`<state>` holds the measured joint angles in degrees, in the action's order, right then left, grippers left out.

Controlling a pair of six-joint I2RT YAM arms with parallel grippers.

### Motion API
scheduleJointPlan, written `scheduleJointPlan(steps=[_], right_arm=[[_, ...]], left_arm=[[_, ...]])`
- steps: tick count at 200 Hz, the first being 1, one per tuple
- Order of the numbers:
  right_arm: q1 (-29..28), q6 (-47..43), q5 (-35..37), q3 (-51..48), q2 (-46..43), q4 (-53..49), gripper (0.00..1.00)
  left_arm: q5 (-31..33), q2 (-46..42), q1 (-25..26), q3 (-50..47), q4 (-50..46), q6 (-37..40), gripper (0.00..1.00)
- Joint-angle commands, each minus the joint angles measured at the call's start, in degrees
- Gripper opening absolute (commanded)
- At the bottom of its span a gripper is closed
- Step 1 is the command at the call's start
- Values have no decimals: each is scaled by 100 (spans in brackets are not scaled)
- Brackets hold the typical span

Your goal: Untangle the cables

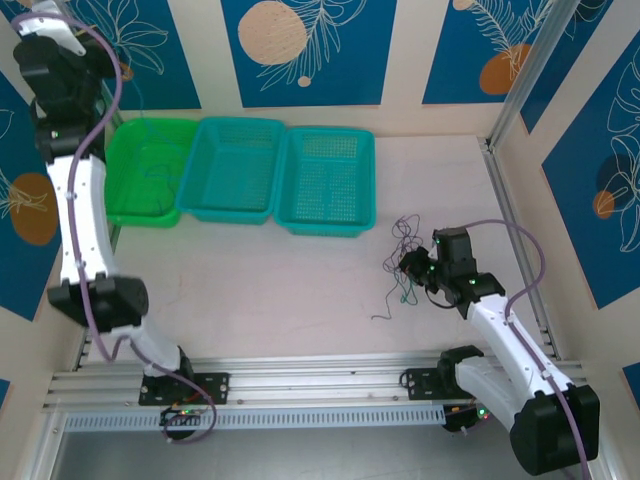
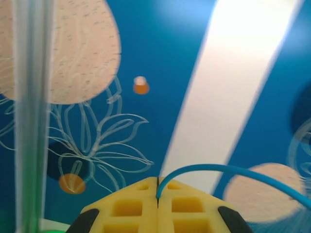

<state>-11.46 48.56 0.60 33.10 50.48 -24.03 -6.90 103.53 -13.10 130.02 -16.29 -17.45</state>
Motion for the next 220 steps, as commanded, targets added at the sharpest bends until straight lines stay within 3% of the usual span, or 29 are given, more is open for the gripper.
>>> scheduleJointPlan(steps=[1,26,71,79,120,140,177,199,220], right_arm=[[-40,-116,-130,168,82,-181,0],[-73,1,-135,98,280,41,0],[-133,-79,-236,277,584,76,0],[-136,-83,-244,302,598,82,0],[-171,-115,-298,322,578,118,0],[-164,-97,-336,280,538,144,0],[-170,-96,-346,140,309,215,0],[-171,-187,-353,113,226,191,0],[-189,-310,-533,148,234,202,0]], left_arm=[[-73,1234,-229,1513,-1508,99,0],[63,1395,-233,666,-1212,49,0],[635,2189,-256,605,-2116,-25,1],[746,2245,-285,517,-2178,-84,11],[551,2080,-413,274,-2278,-324,87],[389,1766,-412,180,-2287,-515,98],[-335,1295,-387,110,-2691,-1062,91],[-1103,482,-170,-828,-2169,-1389,88],[-1393,-551,326,-1986,-1514,-1436,87]])
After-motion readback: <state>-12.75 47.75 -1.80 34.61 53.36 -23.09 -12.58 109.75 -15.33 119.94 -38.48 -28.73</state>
